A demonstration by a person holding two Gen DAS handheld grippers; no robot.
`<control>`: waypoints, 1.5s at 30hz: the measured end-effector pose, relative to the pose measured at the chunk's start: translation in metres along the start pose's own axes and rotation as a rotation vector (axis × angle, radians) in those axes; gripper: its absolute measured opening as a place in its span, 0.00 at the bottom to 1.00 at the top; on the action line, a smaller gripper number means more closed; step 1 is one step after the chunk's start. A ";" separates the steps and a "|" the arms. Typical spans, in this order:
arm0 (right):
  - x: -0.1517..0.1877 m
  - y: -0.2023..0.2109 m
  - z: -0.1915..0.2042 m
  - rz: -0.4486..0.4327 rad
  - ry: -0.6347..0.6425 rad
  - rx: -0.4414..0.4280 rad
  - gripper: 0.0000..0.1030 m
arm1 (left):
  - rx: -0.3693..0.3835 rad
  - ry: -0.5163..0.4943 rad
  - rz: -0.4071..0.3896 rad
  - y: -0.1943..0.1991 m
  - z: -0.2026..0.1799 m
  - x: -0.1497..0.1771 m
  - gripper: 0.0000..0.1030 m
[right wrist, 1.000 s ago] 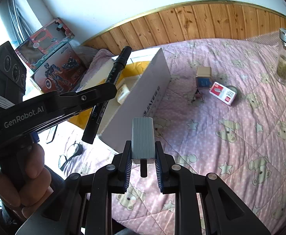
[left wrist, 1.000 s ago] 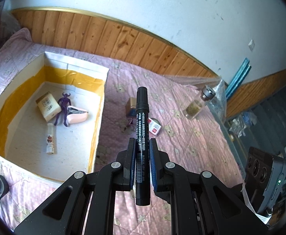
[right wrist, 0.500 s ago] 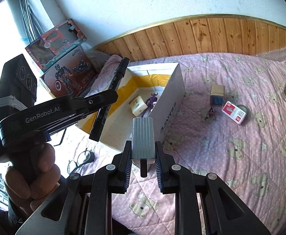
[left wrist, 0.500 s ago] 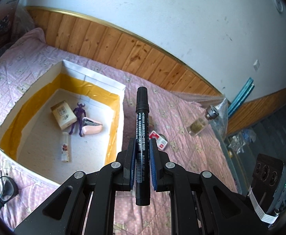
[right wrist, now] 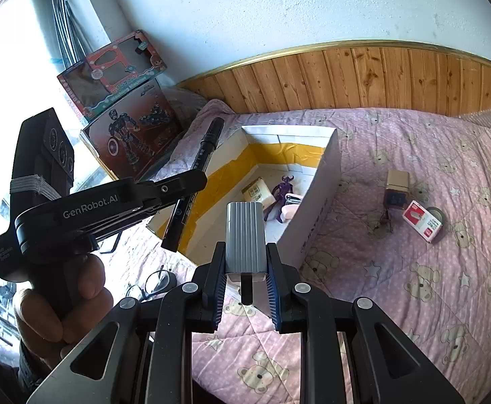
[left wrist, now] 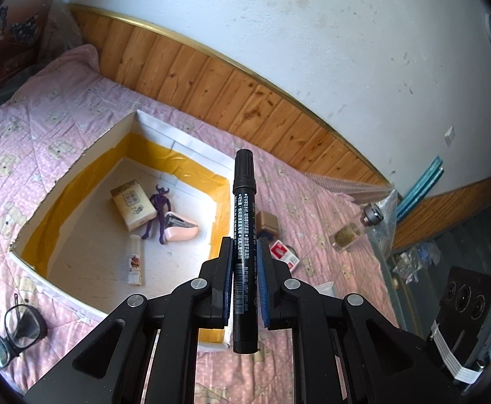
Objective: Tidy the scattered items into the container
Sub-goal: 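Lift the marker and eraser and carry both over the white box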
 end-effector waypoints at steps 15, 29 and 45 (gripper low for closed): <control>-0.011 -0.019 0.025 0.005 0.048 -0.023 0.22 | -0.046 0.074 -0.039 0.017 0.037 -0.016 0.13; -0.017 -0.048 0.044 0.038 0.098 -0.036 0.22 | -0.099 0.149 -0.030 0.021 0.077 -0.025 0.13; -0.025 -0.086 0.054 0.093 0.157 -0.032 0.22 | -0.213 0.174 0.034 -0.001 0.108 -0.023 0.13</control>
Point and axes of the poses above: each gripper's, at about its wrist camera, not at the fingertips, and y roughly against the way its jaws point, z to its left, x to its underside, the point moved 5 cm from there along -y, roughly the way its jaws point, and after that the axes turned 14 degrees about x, right-handed, at the moved point
